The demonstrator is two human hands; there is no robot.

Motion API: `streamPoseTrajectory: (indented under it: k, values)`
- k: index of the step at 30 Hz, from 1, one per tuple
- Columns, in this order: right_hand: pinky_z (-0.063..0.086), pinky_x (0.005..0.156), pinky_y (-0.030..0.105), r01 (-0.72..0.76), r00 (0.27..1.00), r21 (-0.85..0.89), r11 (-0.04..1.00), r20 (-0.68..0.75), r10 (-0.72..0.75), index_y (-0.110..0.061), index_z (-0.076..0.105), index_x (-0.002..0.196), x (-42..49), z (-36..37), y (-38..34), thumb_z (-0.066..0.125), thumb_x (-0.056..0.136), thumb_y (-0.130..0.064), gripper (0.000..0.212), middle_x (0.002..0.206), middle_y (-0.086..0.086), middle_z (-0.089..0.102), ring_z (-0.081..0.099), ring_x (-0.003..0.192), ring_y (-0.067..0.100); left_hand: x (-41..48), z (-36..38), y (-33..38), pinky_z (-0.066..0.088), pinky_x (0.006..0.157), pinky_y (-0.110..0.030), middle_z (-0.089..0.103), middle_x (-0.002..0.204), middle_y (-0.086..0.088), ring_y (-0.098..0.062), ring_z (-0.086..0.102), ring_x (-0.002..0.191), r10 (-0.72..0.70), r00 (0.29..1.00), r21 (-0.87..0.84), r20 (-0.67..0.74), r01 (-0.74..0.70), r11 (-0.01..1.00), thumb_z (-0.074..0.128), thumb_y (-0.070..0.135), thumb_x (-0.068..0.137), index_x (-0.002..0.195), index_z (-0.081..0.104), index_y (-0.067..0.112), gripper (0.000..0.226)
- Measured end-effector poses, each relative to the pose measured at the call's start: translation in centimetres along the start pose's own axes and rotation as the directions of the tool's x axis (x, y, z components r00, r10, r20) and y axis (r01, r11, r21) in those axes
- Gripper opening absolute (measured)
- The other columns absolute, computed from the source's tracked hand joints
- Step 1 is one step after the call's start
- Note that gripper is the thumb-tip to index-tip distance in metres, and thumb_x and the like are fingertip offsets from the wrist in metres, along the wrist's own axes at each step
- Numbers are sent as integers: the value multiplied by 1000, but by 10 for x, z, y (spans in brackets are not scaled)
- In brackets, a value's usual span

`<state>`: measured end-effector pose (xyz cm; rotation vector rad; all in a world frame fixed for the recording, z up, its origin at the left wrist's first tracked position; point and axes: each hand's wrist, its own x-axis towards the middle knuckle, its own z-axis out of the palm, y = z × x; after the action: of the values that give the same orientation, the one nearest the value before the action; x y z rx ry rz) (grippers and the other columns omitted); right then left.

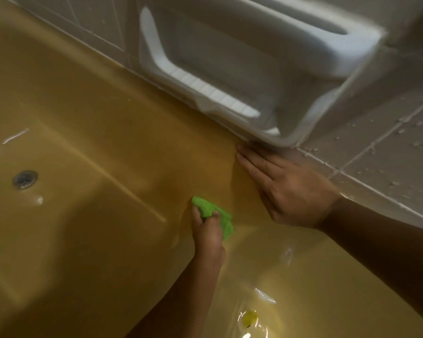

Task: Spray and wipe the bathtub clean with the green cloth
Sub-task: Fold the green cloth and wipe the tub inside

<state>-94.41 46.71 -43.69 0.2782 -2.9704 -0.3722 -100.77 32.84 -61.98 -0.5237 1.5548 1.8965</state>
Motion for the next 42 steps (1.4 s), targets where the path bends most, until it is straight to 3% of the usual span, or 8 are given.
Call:
streamPoseTrajectory:
  k: [6,10,16,21,25,33,37,42]
  values:
    - [18,129,39,-13,1000,69,998,-21,14,4,26,159,-50,-8,5,54,92,-8,74,169,20,23,18,158,33,-87,42,71,50,109,-49,65,140,12,-10,65,125,355,886,-161,298,-319,934,72,21,93,158,39,36,75]
    - [16,130,39,-18,999,55,998,-27,20,5,26,159,-61,-8,6,54,94,-9,72,169,21,22,17,159,32,-93,38,66,48,112,-40,61,145,16,-4,60,130,450,830,93,328,-503,860,68,53,88,158,28,47,81]
    - [23,128,43,-7,1000,47,999,-15,8,6,26,159,-61,-9,7,58,91,-8,76,168,22,22,16,159,33,-74,13,9,35,83,3,56,135,8,5,51,109,347,905,452,247,-424,784,60,37,104,165,21,26,73]
    - [21,128,42,-3,1000,27,1000,-20,4,6,27,158,-61,-8,6,59,90,-10,78,168,22,24,18,158,34,-35,-5,-49,33,91,-12,46,138,3,-21,52,127,128,975,561,181,-210,801,50,27,110,167,8,16,72]
    - [25,127,42,1,999,30,1000,-33,0,5,27,159,-62,-6,7,56,90,-11,76,168,21,25,20,158,33,2,-5,-87,54,100,-47,55,145,-16,-39,62,122,-63,996,428,58,32,903,52,16,104,163,19,18,67]
    - [20,129,45,-33,999,103,994,27,30,2,24,160,-129,-16,10,58,89,-4,79,170,18,21,14,159,33,-92,43,-3,53,102,-62,64,139,2,-23,66,123,283,942,7,183,-289,957,78,39,75,148,41,47,83]
    - [23,127,46,-22,1000,90,996,-4,23,6,26,158,-144,-16,13,53,95,-10,71,168,22,22,17,158,35,-136,64,32,53,105,-46,66,138,11,-11,67,122,419,827,7,376,-455,891,73,40,89,158,30,48,81]
    - [30,125,51,-28,999,90,996,-13,29,6,28,158,-143,-13,12,54,94,-9,70,167,23,24,18,158,35,-134,44,-7,39,96,-2,53,137,25,29,50,111,426,825,291,371,-538,791,64,42,102,164,24,34,74]
